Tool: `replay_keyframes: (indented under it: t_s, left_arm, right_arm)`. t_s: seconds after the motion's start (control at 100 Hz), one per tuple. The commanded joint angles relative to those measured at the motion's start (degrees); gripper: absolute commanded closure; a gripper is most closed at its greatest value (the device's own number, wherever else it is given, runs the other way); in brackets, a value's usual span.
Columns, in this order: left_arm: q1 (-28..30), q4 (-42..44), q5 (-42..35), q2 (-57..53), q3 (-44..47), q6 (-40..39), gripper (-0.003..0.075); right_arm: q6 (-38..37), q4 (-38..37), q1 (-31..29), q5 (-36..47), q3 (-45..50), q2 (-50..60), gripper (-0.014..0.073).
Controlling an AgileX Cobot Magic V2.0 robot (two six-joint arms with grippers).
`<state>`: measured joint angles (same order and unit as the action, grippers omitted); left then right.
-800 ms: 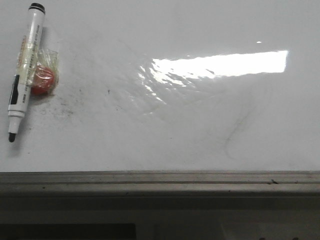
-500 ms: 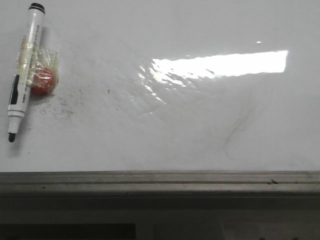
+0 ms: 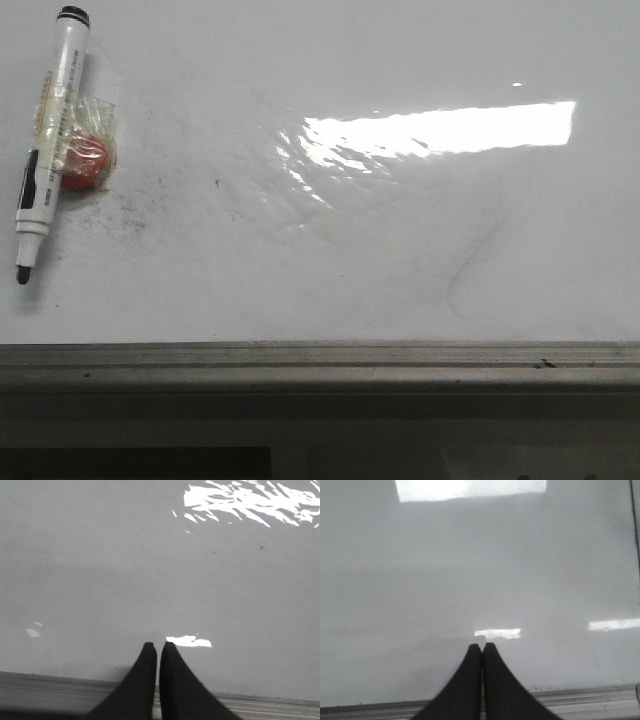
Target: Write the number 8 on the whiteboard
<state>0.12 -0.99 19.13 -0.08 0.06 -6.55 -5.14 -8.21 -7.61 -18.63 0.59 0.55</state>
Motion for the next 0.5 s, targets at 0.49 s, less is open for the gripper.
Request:
replay_keyframes:
  t_s: [0.49]
  left_arm:
    - [0.09, 0.99, -10.52, -1.73, 1.83, -0.27, 0.0741]
  right_arm:
    - [0.55, -0.08, -0.42, 5.07, 0.72, 1.28, 0.0658]
